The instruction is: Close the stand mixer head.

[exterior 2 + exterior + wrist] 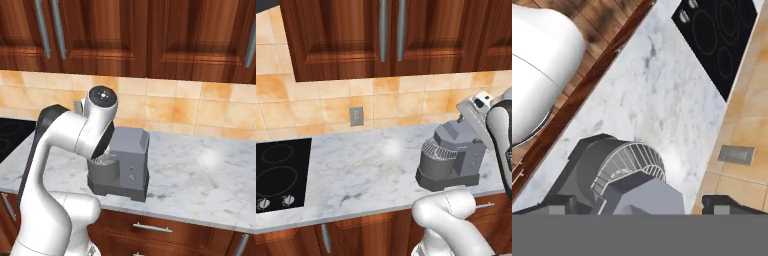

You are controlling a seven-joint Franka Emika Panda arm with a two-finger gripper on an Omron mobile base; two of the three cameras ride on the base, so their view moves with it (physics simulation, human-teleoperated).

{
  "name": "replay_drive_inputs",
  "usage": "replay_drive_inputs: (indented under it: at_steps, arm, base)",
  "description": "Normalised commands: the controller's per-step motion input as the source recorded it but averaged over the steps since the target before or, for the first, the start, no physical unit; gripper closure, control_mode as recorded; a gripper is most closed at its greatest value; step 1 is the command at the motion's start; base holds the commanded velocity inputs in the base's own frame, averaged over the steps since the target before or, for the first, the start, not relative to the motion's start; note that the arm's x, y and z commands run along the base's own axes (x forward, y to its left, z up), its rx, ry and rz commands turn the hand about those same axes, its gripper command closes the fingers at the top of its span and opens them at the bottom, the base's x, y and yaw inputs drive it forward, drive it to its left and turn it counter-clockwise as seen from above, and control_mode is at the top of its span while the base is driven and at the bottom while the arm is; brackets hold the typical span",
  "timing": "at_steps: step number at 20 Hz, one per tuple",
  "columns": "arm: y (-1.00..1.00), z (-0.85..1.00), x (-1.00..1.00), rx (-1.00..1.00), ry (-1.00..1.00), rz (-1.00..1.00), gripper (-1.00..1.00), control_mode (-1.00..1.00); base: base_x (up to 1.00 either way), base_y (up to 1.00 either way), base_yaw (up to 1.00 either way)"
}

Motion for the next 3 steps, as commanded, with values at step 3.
replay_drive_inputs:
  at_steps: [3]
  arm:
    - [0.00, 0.00, 0.00, 0.00, 0.00, 0.00, -1.00, -1.00]
  base:
    - [0.00, 0.00, 0.00]
